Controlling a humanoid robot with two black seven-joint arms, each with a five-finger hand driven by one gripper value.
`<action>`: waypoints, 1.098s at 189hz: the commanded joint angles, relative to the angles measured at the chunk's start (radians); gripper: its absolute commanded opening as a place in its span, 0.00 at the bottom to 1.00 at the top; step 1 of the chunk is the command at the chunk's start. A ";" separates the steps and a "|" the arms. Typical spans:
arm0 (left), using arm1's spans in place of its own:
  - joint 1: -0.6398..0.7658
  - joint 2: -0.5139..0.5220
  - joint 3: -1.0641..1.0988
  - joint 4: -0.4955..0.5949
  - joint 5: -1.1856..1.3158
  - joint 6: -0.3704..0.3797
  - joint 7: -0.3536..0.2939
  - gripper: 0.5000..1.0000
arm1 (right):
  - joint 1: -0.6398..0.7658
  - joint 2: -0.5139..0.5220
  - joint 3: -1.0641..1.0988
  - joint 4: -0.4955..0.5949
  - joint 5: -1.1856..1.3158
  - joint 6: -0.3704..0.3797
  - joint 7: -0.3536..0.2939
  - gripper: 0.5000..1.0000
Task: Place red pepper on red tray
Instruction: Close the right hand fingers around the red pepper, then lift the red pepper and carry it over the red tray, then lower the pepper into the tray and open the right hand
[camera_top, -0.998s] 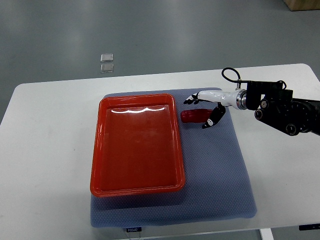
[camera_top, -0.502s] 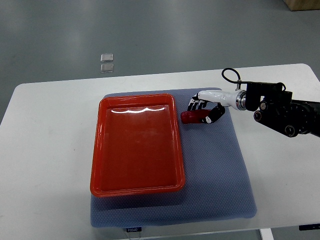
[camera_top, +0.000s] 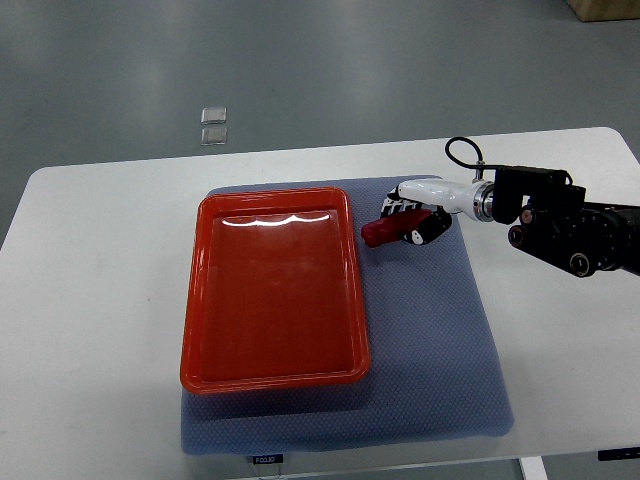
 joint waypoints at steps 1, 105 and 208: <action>0.000 0.000 0.000 0.000 0.000 -0.001 0.000 1.00 | 0.033 -0.014 0.020 0.005 0.017 0.001 0.005 0.00; 0.000 0.000 0.000 0.000 0.000 0.001 0.000 1.00 | 0.140 0.169 0.053 0.044 0.009 0.010 0.060 0.00; 0.000 0.000 0.000 -0.003 0.000 -0.001 0.000 1.00 | 0.094 0.309 -0.099 0.025 -0.020 -0.002 0.060 0.20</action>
